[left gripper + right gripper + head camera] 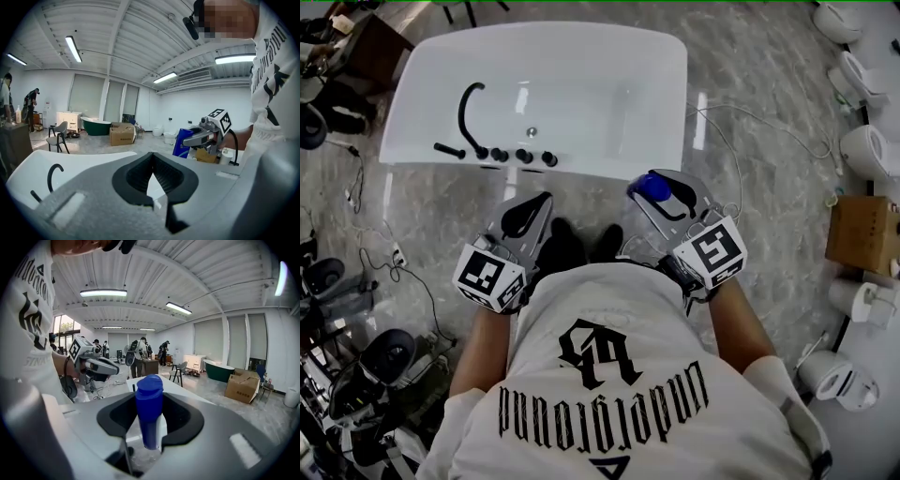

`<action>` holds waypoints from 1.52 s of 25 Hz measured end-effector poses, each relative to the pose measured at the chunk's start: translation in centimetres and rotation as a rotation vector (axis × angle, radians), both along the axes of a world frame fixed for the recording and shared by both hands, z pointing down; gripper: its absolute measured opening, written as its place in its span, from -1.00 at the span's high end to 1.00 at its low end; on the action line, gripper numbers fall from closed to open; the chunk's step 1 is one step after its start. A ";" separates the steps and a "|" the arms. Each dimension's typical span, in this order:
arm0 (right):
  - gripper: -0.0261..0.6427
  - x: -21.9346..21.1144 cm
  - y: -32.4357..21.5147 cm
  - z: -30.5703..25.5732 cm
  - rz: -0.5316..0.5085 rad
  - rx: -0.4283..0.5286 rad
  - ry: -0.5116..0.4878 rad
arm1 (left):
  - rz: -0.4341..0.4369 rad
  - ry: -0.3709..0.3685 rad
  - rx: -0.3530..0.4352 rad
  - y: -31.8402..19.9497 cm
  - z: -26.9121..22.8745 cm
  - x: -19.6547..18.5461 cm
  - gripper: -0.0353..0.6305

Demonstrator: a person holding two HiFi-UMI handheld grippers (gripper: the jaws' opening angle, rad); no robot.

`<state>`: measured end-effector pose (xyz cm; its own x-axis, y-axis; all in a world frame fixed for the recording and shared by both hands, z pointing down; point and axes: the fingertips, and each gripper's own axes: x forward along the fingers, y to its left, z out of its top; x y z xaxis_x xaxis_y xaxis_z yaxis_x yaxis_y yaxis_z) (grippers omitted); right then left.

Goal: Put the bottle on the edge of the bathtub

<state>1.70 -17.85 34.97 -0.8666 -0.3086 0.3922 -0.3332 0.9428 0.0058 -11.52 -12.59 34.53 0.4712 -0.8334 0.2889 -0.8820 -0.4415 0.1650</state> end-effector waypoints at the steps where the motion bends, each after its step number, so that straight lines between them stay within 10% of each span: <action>1: 0.46 -0.1 -0.6 0.3 0.004 -0.006 0.005 | 0.004 -0.001 -0.004 -0.6 0.1 -0.1 0.88; 38: 0.46 -8.8 -8.7 25.5 -0.074 -0.272 0.342 | 0.166 0.054 -0.277 -12.9 17.3 -5.6 0.88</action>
<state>-7.14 -26.54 60.52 -0.6889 -0.0959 0.7185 -0.2864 0.9466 -0.1482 -17.10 -25.47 51.84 0.6151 -0.6370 0.4646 -0.7882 -0.5105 0.3436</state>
